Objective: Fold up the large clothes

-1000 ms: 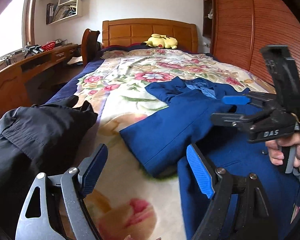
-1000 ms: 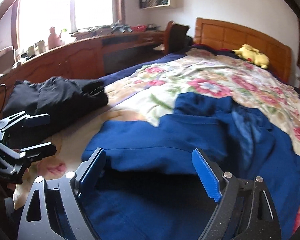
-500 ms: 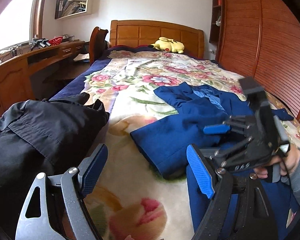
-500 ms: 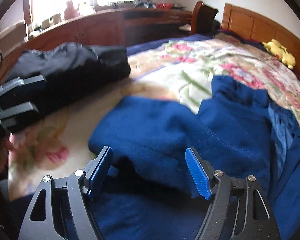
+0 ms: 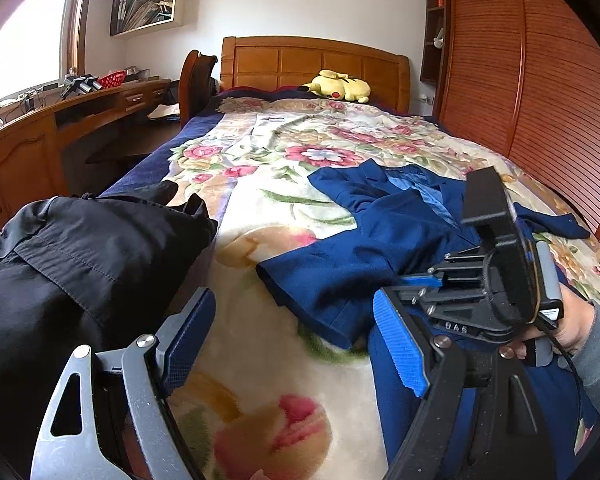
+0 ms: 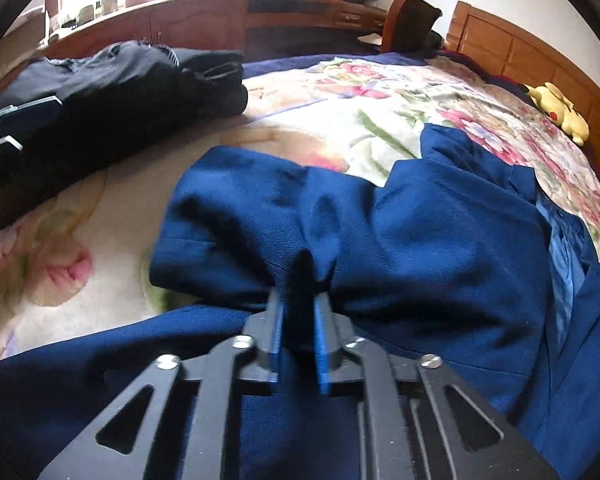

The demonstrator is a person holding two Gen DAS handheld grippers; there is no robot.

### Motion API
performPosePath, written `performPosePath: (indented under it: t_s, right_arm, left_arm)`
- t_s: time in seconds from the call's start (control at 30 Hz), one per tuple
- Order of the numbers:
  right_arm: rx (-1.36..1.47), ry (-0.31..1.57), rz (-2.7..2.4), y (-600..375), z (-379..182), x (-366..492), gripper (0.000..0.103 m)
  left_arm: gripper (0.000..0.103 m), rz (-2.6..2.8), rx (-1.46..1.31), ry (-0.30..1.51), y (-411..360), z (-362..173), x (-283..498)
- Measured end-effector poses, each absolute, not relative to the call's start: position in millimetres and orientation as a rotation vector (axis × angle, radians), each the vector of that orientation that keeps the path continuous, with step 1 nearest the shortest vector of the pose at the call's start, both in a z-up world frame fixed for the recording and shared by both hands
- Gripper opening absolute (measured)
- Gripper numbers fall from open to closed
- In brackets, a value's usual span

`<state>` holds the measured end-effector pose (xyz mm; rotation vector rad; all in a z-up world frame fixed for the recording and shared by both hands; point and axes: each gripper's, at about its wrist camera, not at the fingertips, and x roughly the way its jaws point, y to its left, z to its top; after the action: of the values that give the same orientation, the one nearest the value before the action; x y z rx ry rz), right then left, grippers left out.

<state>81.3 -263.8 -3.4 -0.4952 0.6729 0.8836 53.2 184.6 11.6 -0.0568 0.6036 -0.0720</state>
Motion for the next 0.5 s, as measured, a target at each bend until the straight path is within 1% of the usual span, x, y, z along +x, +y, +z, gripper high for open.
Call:
performPosePath:
  t_s: [0.2,0.3,0.5]
  right_arm:
    - [-0.307,0.593,0.843,-294,25,82,0.006]
    - [-0.194,0.588,0.81,-325,36,81,0.006]
    - [-0.078,0.523,0.721,-378,58,74,0.006]
  left_arm:
    - [0.082,-0.094,-0.064,0.599,177,12,54]
    - [0.082,-0.116,-0.061,0.598,170,14,54]
    - [0.082,-0.154,-0.04,0.584,153,18,52]
